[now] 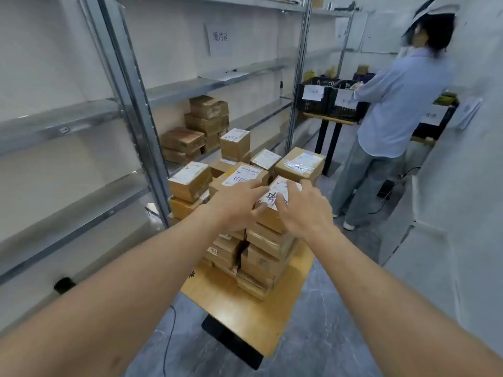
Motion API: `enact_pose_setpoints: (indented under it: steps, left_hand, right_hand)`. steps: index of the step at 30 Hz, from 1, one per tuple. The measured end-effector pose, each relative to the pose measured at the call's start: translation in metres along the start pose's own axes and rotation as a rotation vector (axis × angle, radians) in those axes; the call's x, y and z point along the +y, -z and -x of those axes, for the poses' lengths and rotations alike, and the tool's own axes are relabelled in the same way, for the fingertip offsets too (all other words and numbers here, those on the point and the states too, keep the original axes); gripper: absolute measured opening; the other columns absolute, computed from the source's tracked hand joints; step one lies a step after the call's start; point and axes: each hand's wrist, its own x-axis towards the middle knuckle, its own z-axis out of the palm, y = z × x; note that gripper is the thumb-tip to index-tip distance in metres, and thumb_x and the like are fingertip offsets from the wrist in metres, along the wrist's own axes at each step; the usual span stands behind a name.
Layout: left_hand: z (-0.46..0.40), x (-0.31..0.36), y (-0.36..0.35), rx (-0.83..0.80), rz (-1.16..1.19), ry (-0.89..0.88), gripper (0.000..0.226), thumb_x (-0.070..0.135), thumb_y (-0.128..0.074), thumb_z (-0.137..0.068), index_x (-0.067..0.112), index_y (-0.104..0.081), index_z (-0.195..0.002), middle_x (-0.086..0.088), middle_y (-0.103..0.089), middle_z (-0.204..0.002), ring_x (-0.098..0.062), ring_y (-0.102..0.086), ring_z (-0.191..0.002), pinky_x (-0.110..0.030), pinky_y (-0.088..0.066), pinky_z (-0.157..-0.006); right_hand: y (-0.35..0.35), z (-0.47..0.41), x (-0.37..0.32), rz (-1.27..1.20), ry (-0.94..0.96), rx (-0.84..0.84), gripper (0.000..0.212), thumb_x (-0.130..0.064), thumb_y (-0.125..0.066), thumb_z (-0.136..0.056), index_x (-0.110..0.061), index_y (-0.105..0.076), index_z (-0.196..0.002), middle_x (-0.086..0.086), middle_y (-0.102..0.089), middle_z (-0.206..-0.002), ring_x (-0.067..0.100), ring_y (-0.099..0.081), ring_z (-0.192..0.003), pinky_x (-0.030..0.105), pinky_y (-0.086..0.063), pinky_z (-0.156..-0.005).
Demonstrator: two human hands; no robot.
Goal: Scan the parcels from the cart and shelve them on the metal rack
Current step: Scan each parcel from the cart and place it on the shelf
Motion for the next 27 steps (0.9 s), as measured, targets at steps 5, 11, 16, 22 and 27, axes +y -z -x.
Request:
enact_pose_setpoints:
  steps: [5,11,16,22,27]
  left_hand:
    - [-0.034,-0.015,-0.026,-0.085,0.049,-0.037,0.058,0.049,-0.036,-0.111,0.033,-0.025,-0.166,0.001,-0.014,-0.175,-0.025,-0.024,-0.158,-0.045,-0.033,-0.12]
    - [-0.053,-0.03,-0.046,-0.158,0.125,-0.095,0.06,0.049,-0.031,-0.113,0.032,-0.015,-0.168,-0.009,-0.012,-0.174,-0.033,-0.027,-0.156,-0.045,-0.032,-0.12]
    - [-0.054,-0.034,-0.055,-0.187,0.366,-0.139,0.061,0.04,-0.034,-0.114,0.023,-0.013,-0.169,-0.003,-0.024,-0.17,-0.019,-0.034,-0.151,-0.02,-0.024,-0.108]
    - [-0.046,-0.031,-0.047,-0.122,0.392,-0.123,0.065,0.036,-0.042,-0.113,0.021,-0.013,-0.169,-0.006,-0.028,-0.161,-0.022,-0.043,-0.138,-0.026,-0.033,-0.105]
    - [-0.029,-0.033,-0.031,-0.025,0.437,-0.065,0.063,0.038,-0.039,-0.113,0.026,-0.012,-0.168,-0.005,-0.021,-0.153,-0.02,-0.051,-0.118,-0.033,-0.044,-0.102]
  right_hand:
    - [-0.028,-0.016,0.007,-0.046,-0.115,-0.101,0.059,-0.054,-0.025,-0.11,-0.024,-0.03,-0.161,0.016,-0.048,-0.151,0.036,-0.052,-0.131,0.048,-0.047,-0.101]
    - [-0.05,-0.022,0.004,-0.14,-0.227,-0.164,0.062,-0.052,-0.022,-0.11,-0.026,-0.015,-0.166,0.02,-0.048,-0.153,0.037,-0.059,-0.124,0.044,-0.048,-0.088]
    - [-0.057,-0.02,-0.008,-0.231,-0.296,-0.141,0.059,-0.043,-0.025,-0.113,-0.024,-0.011,-0.168,0.017,-0.046,-0.157,0.037,-0.057,-0.128,0.044,-0.047,-0.087]
    - [-0.05,-0.013,-0.016,-0.496,-0.306,-0.065,0.058,-0.027,-0.035,-0.113,-0.023,-0.013,-0.167,0.015,-0.054,-0.144,0.033,-0.054,-0.124,0.041,-0.043,-0.09]
    - [-0.032,-0.008,-0.028,-0.645,-0.275,-0.088,0.063,-0.024,-0.038,-0.113,-0.023,-0.01,-0.169,0.004,-0.057,-0.147,0.025,-0.054,-0.125,0.037,-0.044,-0.104]
